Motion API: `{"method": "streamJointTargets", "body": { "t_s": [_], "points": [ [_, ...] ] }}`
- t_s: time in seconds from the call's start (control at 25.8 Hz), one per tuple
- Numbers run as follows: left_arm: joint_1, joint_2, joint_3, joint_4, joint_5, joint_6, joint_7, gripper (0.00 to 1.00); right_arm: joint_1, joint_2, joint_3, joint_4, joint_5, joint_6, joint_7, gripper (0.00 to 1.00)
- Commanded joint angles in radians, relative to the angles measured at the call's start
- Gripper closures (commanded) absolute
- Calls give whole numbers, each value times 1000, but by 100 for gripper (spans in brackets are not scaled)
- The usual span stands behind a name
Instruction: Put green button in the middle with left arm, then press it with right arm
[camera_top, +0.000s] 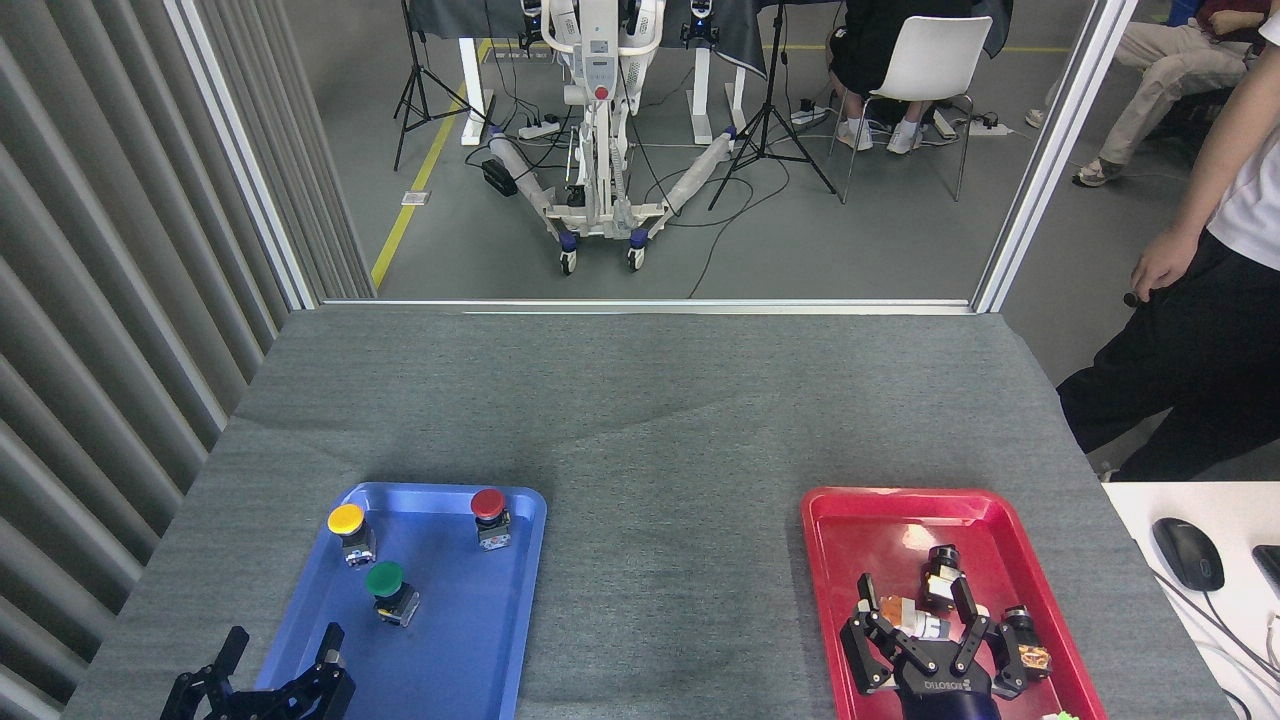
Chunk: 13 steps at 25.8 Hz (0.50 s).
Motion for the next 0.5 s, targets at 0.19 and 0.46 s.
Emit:
{"method": "streamJointTargets", "body": {
  "t_s": [0.19,0.46],
  "points": [
    [-16,1,0,9,21,-24,-11,0,0,2,0,-1,0,0,-1,0],
    [-24,0,1,2,18,-35,0,0,0,2,0,-1,0,0,0,0]
  ]
}}
